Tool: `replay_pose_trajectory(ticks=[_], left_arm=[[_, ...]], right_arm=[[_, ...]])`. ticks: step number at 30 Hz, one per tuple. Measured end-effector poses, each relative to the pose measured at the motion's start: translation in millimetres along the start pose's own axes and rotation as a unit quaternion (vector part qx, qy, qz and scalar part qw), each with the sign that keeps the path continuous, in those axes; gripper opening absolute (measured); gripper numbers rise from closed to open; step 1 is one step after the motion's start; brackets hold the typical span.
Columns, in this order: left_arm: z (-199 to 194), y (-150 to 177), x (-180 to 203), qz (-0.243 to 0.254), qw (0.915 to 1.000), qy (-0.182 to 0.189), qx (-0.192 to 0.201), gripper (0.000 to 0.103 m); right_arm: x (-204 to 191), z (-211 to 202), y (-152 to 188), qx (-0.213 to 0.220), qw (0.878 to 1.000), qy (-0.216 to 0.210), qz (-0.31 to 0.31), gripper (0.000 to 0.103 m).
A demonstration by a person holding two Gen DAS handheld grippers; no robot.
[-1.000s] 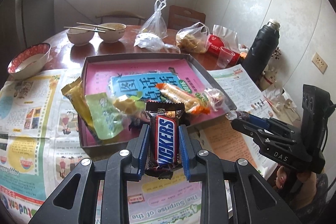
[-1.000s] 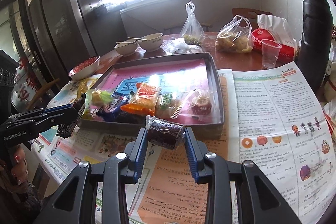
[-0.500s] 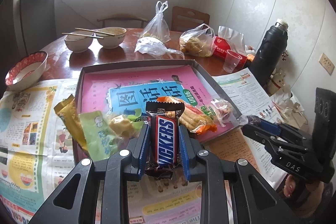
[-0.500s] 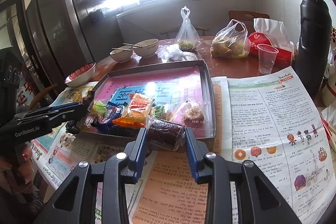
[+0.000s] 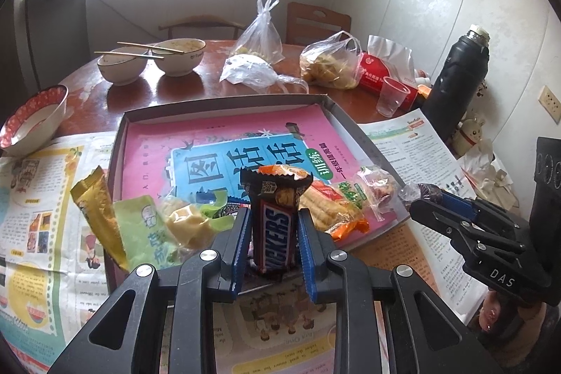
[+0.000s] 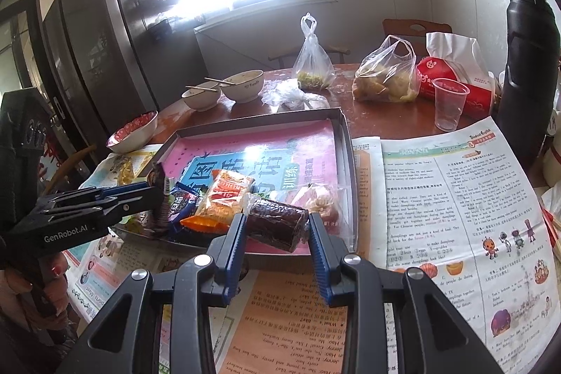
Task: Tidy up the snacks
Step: 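Carry Snickers bar with left tool into tray while right tool carries dark packet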
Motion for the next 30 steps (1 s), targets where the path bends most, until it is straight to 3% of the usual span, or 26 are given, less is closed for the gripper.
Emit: replay_pose_trajectory(ticks=[7, 9, 30], left_arm=[[11.7, -1.9, 2.4, 0.003, 1.0000, -0.001, -0.008, 0.025], [15.2, -3.0, 2.5, 0.002, 0.9999, -0.001, -0.010, 0.017], [22.0, -1.8, -10.1, -0.013, 0.9998, -0.011, -0.014, 0.018]], right_arm=[[5.9, 7.9, 1.3, -0.009, 1.000, -0.002, 0.003, 0.036], [5.9, 10.0, 1.5, -0.011, 1.000, -0.002, 0.002, 0.036], [1.6, 26.7, 4.1, -0.030, 1.000, -0.008, -0.007, 0.036]])
Point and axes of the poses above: each gripper's, at about its wrist camera, not at the fingertips, and z roughly the way its jaws point, x to its right, y to its underside, the point moved 2 cm from there along z, roughly the way its jaws point, and after that the axes turned 5 degrees about -x, right-handed, at the moved point
